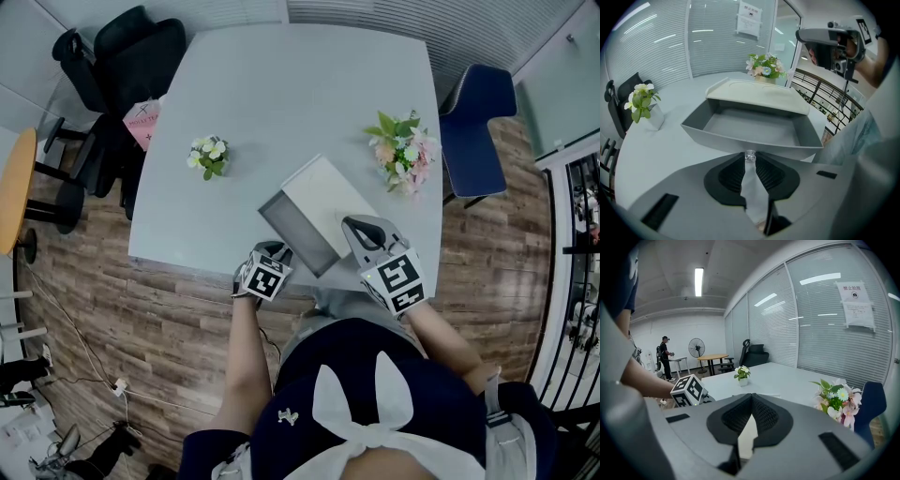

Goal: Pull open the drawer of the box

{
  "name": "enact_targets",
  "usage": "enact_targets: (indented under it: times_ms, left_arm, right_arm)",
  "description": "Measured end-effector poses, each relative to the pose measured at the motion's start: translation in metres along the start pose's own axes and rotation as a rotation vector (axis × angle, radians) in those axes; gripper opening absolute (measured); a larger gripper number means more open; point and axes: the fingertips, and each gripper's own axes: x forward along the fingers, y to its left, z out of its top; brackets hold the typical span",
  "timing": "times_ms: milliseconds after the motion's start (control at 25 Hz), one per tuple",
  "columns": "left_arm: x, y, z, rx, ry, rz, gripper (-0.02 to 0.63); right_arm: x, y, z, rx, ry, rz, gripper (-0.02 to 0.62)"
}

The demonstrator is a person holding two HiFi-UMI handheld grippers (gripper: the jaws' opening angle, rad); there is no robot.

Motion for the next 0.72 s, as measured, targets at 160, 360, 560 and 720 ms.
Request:
enact_targets:
  times_ms: [160, 360, 560, 720]
  left_arm:
    - [-0.003, 0.001, -0.006, -0.02, -0.016, 0.008, 0.084]
    - [-0.005, 0.0, -0.005, -0.029, -0.028, 0.007, 0.084]
    - [-0.01, -0.001, -0.004, -0.019, -0.038, -0.004, 0.084]
    - [-0.01, -0.004, -0.006, -0.02, -0.043, -0.01, 0.084]
  right_arm:
    - [0.002, 0.004, -0.002, -0.004, 0.004, 0.015, 0.005]
    - [0.004, 0.013, -0.002, -0.009, 0.006, 0.028, 0.005]
    - [0.005, 0.016, 0.001, -0.005, 0.001, 0.026, 0.005]
    - [0.004, 0.014, -0.001, -0.003, 0.002, 0.019, 0.005]
